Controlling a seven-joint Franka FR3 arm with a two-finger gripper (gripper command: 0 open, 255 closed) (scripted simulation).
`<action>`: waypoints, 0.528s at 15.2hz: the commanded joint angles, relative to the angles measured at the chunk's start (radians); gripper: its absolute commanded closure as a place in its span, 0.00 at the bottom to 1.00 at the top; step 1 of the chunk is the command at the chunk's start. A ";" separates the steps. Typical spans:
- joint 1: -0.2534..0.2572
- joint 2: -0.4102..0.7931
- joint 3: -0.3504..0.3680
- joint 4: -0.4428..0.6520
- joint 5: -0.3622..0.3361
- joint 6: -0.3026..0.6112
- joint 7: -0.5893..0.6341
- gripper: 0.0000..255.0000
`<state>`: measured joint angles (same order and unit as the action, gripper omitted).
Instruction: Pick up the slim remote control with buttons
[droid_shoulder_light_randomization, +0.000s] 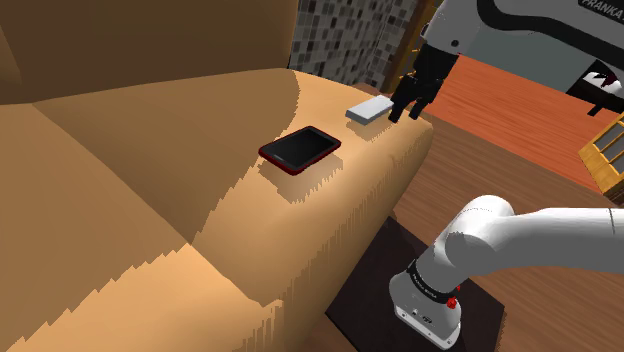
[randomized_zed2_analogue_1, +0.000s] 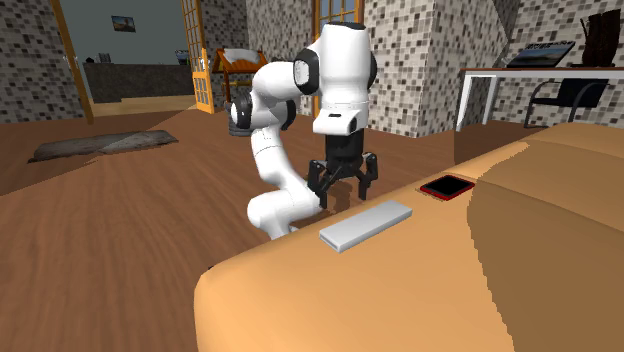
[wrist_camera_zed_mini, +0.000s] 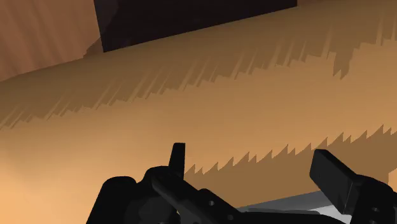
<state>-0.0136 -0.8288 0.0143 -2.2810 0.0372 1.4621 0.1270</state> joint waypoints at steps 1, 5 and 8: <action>0.000 0.000 0.000 0.000 0.000 0.000 0.000 0.00; -0.208 0.152 0.171 0.160 0.090 -0.016 0.584 0.00; -0.354 0.264 0.266 0.291 0.119 -0.041 1.002 0.00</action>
<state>-0.3179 -0.5975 0.2464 -2.0254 0.1441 1.4260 0.9584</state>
